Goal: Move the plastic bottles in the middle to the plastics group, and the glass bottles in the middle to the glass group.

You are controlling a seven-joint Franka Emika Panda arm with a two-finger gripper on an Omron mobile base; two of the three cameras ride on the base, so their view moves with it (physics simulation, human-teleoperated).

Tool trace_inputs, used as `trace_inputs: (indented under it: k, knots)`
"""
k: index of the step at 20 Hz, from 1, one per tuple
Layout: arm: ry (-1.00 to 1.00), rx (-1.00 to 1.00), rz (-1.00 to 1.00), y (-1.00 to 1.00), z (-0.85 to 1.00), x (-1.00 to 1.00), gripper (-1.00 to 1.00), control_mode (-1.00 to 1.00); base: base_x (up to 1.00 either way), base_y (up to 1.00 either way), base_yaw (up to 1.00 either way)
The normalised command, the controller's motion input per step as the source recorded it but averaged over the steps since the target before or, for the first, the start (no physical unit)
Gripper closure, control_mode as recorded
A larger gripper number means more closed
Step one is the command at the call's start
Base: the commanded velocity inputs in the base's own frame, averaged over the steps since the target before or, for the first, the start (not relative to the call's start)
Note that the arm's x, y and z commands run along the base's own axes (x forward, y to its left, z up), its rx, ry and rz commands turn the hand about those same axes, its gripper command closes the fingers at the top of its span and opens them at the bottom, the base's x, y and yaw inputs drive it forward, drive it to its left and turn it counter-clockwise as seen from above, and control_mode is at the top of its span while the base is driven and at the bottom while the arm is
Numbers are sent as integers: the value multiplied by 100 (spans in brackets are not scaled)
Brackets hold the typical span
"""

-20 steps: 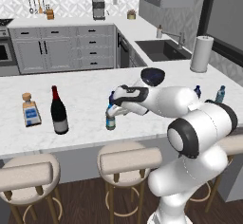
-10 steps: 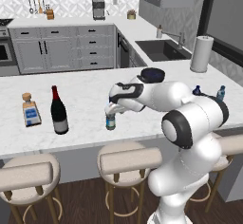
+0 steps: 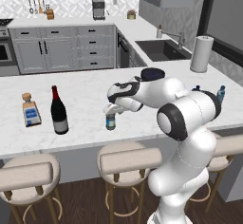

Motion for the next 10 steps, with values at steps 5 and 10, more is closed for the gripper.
trace_inputs:
  k: [5,10]
  knots:
    - [0,0,3,4,-11,14,-100,-100,0,0,0]
    - [0,0,5,6,-8,1,-100,-100,0,0,0]
